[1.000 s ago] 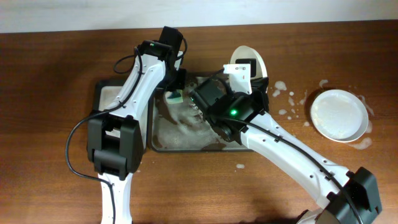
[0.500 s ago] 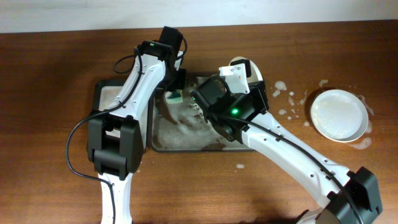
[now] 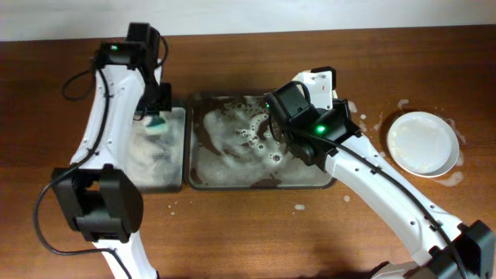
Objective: Clean dirty plates on tray and stack at the side
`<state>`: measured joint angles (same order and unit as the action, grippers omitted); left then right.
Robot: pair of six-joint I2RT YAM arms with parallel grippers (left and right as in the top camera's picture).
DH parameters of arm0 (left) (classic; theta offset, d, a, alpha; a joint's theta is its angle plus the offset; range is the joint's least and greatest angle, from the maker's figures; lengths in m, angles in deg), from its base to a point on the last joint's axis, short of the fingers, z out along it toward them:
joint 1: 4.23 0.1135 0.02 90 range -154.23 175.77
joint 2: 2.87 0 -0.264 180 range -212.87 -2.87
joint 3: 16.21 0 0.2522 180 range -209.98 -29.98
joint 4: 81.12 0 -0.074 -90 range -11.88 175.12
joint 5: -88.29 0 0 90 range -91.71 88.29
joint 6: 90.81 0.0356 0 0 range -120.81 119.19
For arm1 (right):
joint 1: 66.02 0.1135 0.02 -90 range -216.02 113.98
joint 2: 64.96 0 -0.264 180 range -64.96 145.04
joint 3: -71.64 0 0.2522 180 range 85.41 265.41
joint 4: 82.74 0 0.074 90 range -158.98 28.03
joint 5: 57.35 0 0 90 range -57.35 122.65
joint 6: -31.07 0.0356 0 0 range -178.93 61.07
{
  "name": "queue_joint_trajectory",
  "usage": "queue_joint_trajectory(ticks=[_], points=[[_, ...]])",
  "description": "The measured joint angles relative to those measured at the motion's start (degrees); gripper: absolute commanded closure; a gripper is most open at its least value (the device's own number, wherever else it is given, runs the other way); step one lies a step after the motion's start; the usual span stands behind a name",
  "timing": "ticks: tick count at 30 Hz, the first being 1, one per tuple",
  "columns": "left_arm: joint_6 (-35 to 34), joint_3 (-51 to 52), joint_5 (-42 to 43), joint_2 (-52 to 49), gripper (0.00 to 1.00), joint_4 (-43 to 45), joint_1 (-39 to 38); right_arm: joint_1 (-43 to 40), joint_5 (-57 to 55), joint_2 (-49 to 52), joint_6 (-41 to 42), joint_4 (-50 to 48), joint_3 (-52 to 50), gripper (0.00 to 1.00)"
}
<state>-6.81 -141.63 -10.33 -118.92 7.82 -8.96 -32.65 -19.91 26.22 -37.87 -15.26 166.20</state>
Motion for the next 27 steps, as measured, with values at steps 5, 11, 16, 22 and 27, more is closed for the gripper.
queue_joint_trajectory(ticks=[5, 11, 16, 22, 27], points=[[1.3, 16.9, -0.8, -0.9, 0.46, 12.9, -0.1, 0.0, 0.2, 0.0, 0.0, 0.1, 0.0, 0.96], [1.7, 12.1, -0.8, -1.5, 0.16, 8.1, -0.1, 0.2, -2.1, 0.0, -4.6, -1.9, 0.0, 0.96], [1.7, -2.0, 8.1, -0.9, 0.01, 5.2, -0.1, 1.7, -14.1, 0.0, -9.0, -1.6, 0.1, 0.96], [1.7, -2.0, 15.5, -0.9, 0.01, 6.6, -0.4, 4.0, -13.3, 0.0, -8.8, -1.0, 0.0, 0.96], [1.7, -2.0, 16.4, -0.9, 0.01, 8.1, -2.9, 4.0, -11.5, 0.4, -3.9, 0.0, -0.2, 0.96]])
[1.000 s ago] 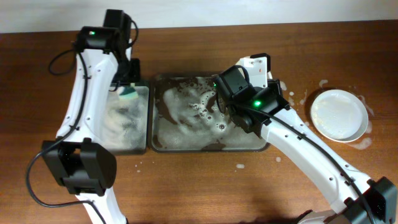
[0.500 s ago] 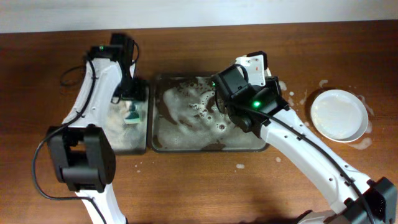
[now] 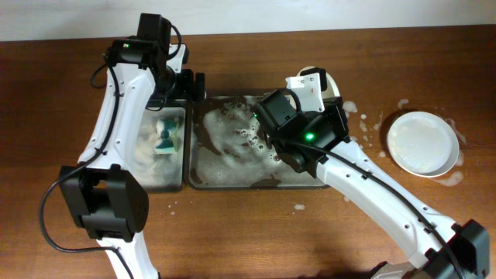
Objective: Clean dirty plates on tray and stack at the side
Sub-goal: 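Carry the plate right and stack it on the dish pile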
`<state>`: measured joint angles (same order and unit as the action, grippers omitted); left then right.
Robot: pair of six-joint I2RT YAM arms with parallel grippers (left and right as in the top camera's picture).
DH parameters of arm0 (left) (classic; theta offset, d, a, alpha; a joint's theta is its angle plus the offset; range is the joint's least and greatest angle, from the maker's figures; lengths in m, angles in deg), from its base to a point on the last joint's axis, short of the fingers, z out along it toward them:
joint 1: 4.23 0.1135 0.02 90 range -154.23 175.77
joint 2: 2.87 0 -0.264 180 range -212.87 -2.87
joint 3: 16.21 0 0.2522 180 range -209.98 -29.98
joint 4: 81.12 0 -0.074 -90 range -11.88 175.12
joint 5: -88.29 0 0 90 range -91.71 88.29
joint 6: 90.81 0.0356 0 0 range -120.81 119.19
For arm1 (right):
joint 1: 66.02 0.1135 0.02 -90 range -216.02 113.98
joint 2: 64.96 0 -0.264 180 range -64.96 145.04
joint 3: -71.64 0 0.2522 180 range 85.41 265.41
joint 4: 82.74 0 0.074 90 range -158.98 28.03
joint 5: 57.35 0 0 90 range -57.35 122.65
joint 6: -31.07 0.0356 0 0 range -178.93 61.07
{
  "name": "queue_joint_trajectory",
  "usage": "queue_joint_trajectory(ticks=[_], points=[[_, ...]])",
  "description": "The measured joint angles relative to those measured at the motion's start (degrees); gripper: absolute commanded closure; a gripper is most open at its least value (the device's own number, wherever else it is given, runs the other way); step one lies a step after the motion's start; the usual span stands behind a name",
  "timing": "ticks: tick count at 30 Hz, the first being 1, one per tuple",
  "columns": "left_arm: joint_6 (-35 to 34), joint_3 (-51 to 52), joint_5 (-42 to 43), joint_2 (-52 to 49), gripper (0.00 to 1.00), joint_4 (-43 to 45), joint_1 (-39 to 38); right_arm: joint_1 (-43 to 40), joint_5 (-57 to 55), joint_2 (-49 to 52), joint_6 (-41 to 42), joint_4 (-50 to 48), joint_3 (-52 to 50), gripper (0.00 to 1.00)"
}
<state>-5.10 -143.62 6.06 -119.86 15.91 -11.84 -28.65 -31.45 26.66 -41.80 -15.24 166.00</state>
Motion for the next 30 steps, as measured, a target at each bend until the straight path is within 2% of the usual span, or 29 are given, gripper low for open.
queue_joint_trajectory(ticks=[3, 8, 13, 16, 18, 20, 21, 22, 24, 27, 29, 30], points=[[0.0, 0.0, 0.2, 0.0, 0.01, 0.3, -0.3, -1.3, 3.7, 1.6, 1.7, -1.4, -1.7, 0.96], [0.0, 0.0, 0.4, 0.0, 0.01, 0.7, -0.3, -2.9, 5.7, 5.5, 2.4, -10.6, -10.9, 0.96], [0.0, 0.0, 0.4, 0.0, 0.01, 0.7, -0.3, -3.2, 5.3, 7.8, 2.3, -14.8, -12.2, 0.96], [0.0, 0.0, 0.4, 0.0, 0.01, 0.8, -0.3, -4.6, 1.4, 7.8, 2.3, -16.3, -11.6, 0.96], [0.0, 0.0, 0.4, 0.0, 0.01, 0.9, -0.3, -5.8, 2.2, 3.6, 2.2, -16.1, -9.5, 0.96], [0.0, 0.0, 0.4, 0.0, 0.01, 0.9, -0.3, -8.7, 7.4, -4.7, 2.2, -13.4, -8.7, 0.96], [0.0, 0.0, 0.4, 0.0, 0.01, 0.9, -0.3, -11.6, 11.1, -8.4, 2.3, -11.5, -8.3, 0.96], [0.0, 0.0, 0.4, 0.0, 0.01, 0.9, -0.3, -17.8, 18.7, -12.9, 2.3, -8.6, -7.9, 0.96], [0.0, 0.0, 0.5, 0.0, 0.01, 0.9, -0.3, -26.4, 29.9, -15.0, 2.1, -5.6, -7.6, 0.96], [0.0, 0.0, 0.5, 0.0, 0.01, 1.0, -0.3, -48.9, 55.1, -15.2, 0.1, -3.8, -7.6, 0.96], [0.0, 0.0, 0.5, 0.0, 0.01, 1.0, -0.3, -56.5, 62.3, -15.2, -1.0, -4.9, -7.9, 0.96], [0.0, 0.0, 0.5, 0.0, 0.01, 1.0, -0.3, -63.6, 64.6, -15.2, -1.1, -5.8, -8.2, 0.96]])
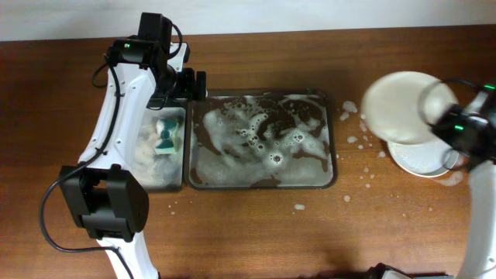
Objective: Clean dirty plates on tray and stack at the side
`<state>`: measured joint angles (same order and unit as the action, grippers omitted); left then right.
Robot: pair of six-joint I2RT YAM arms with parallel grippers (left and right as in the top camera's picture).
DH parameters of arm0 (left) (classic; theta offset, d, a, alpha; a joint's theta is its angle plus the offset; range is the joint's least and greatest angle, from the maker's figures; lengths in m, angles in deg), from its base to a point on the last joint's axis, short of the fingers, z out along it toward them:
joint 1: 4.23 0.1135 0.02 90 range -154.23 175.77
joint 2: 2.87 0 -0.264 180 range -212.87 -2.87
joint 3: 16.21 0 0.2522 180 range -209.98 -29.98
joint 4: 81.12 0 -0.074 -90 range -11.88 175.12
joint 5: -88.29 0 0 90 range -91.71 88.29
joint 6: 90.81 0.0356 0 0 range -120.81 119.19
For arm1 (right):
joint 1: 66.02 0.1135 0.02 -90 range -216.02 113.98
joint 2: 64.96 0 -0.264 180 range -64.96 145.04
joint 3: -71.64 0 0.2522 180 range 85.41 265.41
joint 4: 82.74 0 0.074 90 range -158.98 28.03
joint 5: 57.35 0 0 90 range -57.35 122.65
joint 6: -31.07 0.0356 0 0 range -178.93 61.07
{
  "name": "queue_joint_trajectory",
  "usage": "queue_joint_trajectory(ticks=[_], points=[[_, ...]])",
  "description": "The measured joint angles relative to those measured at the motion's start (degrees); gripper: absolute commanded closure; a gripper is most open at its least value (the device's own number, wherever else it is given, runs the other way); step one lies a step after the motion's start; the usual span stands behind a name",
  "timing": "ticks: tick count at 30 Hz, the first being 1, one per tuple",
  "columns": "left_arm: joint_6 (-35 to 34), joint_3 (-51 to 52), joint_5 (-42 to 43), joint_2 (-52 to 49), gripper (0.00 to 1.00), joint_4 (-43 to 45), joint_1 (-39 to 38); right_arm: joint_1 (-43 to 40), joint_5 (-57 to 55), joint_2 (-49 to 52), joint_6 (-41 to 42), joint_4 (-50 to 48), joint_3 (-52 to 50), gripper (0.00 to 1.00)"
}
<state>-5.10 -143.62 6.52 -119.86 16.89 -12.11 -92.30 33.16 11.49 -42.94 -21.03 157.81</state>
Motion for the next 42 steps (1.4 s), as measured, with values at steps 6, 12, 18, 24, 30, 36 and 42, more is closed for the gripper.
queue_joint_trajectory(ticks=[6, 12, 18, 24, 30, 36, 42], points=[[0.0, 0.0, 0.0, 0.0, 0.01, 0.1, 0.0, -15.3, 2.3, 12.1, -0.3, -4.4, -0.3, 0.96], [0.0, 0.0, 0.0, 0.0, 0.01, 0.1, 0.0, -15.6, 0.8, 24.4, -1.0, -9.4, -0.4, 0.95], [0.0, 0.0, 0.0, 0.0, 0.01, 0.2, 0.0, -13.8, 0.9, 25.6, -2.0, -9.3, -0.5, 0.71], [0.0, 0.0, 0.0, 0.0, 0.01, 0.2, 0.0, -12.2, 9.2, 22.8, -7.0, -3.5, 0.1, 0.53], [0.0, 0.0, 0.0, 0.0, 0.01, 0.2, 0.0, 3.7, 14.5, 5.5, -16.5, 11.1, 11.4, 0.51], [0.0, 0.0, 0.0, 0.0, 0.01, 0.3, 0.0, 6.0, 15.4, -7.5, -18.7, 24.7, 23.2, 0.16], [0.0, 0.0, 0.2, 0.0, 0.01, 0.3, 0.0, 6.1, 22.9, -21.8, -19.1, 38.7, 23.7, 0.02]])
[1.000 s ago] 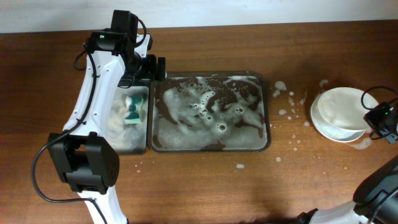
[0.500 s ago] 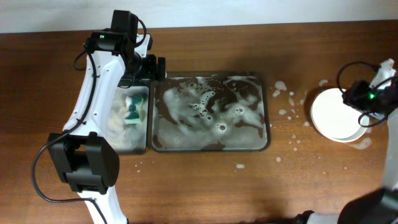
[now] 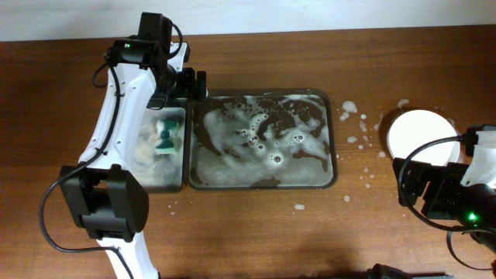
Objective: Clean dirty plates on tray and stack at the side
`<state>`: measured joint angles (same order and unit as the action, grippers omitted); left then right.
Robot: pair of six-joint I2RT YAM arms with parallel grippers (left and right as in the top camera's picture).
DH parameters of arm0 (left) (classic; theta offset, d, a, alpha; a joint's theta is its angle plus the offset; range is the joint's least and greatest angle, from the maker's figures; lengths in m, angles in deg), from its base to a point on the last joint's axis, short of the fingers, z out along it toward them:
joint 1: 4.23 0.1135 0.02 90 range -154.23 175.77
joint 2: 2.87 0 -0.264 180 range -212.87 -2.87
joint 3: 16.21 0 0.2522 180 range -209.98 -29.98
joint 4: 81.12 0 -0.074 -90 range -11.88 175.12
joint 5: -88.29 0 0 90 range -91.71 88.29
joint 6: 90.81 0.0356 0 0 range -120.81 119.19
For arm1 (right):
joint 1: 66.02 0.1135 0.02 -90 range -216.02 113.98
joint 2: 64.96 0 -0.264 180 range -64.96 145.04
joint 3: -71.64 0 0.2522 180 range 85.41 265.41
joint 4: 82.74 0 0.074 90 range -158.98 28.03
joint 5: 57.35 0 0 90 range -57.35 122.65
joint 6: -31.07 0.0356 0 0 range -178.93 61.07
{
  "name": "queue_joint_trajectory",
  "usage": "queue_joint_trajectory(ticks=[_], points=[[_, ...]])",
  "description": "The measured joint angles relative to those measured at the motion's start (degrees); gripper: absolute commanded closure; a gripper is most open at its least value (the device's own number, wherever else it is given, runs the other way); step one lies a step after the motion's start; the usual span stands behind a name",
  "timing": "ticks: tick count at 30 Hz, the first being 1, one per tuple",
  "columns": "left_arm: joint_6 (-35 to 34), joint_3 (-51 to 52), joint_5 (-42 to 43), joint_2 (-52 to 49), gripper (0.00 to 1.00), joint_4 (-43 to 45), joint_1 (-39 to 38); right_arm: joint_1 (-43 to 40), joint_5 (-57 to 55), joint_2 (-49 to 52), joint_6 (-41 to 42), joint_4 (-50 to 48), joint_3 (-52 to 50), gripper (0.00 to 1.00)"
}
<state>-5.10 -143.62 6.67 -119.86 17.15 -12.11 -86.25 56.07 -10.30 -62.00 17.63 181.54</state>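
The dark tray [image 3: 335,155] holds soapy water and foam, with no plate showing in it. White plates [image 3: 418,132] sit stacked on the table at the right. Just below them, my right gripper [image 3: 406,183] stands open and apart from the stack, holding nothing. My left gripper [image 3: 194,84] hovers open at the far edge between the two trays. The green and white sponge [image 3: 165,136] lies loose in the smaller left tray [image 3: 147,177].
Foam spatters dot the table between the big tray and the plates [image 3: 353,116] and in front of the tray [image 3: 298,208]. A puddle rings the plate stack. The right arm's cable [image 3: 434,142] arcs over the plates.
The plate that my right gripper held above the stack now rests on it. That gripper has let go and pulled back toward the near right. The left arm has not moved.
My left gripper held the sponge over the small tray while the right gripper worked in the suds. Then the sponge lay loose in that tray and the right gripper lifted a plate. The plate went over the stack, and now lies on it.
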Motion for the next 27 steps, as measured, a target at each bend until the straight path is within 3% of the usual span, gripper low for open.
queue_joint_trajectory(ticks=[6, 9, 13, 18, 23, 27], points=[[0.0, 0.0, 0.0, 0.0, 0.01, 0.0, 0.0, 0.0, -2.0, 0.0, -5.1, -0.2, 0.0, 0.02], [0.0, 0.0, 0.0, 0.0, 0.01, 0.1, 0.0, 3.4, -2.5, -1.9, -6.4, -10.0, -4.6, 0.02], [0.0, 0.0, 0.0, 0.0, 0.01, 0.1, 0.0, 13.7, -5.0, -12.9, -7.0, -40.5, -27.5, 0.02], [0.0, 0.0, 0.0, 0.0, 0.01, 0.0, 0.0, 17.7, -7.1, -29.6, -7.3, -67.6, -60.2, 0.02], [0.0, 0.0, 0.0, 0.0, 0.01, 0.0, 0.0, 20.9, -9.5, -47.9, -7.4, -81.8, -82.7, 0.02], [0.0, 0.0, 0.0, 0.0, 0.01, 0.0, 0.0, 21.0, -10.4, -53.8, -7.4, -86.7, -91.4, 0.02]])
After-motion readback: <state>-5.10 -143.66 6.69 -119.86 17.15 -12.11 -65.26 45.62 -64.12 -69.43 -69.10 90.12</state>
